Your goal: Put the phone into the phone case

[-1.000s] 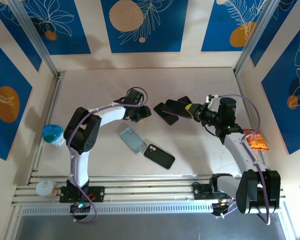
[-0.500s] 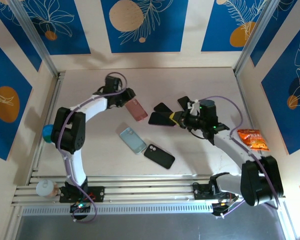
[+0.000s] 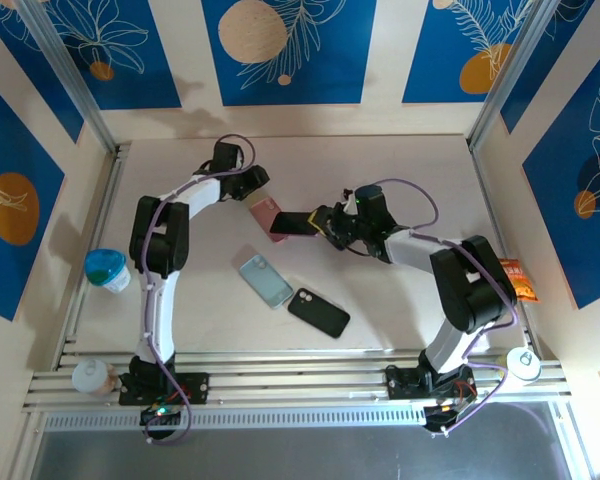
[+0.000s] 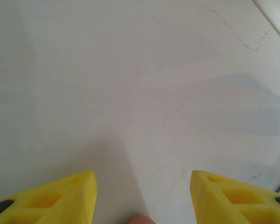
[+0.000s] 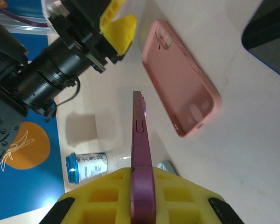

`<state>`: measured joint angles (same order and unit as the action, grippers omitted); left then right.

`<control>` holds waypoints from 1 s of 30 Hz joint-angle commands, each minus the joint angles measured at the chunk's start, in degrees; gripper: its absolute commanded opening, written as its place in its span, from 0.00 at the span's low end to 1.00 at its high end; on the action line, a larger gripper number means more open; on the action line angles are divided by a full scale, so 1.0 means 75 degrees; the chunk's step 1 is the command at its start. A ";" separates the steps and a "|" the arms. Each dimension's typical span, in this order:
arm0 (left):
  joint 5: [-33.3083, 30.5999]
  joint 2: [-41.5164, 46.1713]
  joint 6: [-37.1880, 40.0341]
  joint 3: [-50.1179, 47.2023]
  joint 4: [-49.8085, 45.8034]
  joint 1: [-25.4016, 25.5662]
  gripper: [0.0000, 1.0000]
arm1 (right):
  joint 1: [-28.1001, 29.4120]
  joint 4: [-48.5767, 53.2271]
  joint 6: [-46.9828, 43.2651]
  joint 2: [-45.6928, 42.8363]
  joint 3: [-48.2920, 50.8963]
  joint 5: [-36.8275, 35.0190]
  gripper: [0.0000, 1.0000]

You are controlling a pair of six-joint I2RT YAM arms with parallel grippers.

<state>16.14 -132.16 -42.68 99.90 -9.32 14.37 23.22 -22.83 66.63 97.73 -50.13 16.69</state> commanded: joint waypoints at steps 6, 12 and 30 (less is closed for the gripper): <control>0.0461 0.0120 0.0057 -0.0600 0.0264 -0.0029 0.55 | 0.0033 -0.0816 0.0362 0.0705 -0.0488 0.0038 0.00; 0.0743 0.0580 -0.0134 -0.1524 0.0634 0.0062 0.54 | 0.0028 -0.0652 0.0281 0.0717 -0.0453 0.0094 0.00; 0.1200 0.2665 -0.1276 -0.4547 0.2472 0.0407 0.54 | -0.0146 0.0350 -0.0628 0.0359 -0.0379 0.0374 0.00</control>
<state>23.77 -115.11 -49.80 67.44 6.02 17.17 22.72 -20.47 64.45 102.91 -51.66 17.19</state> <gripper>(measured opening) 0.540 0.100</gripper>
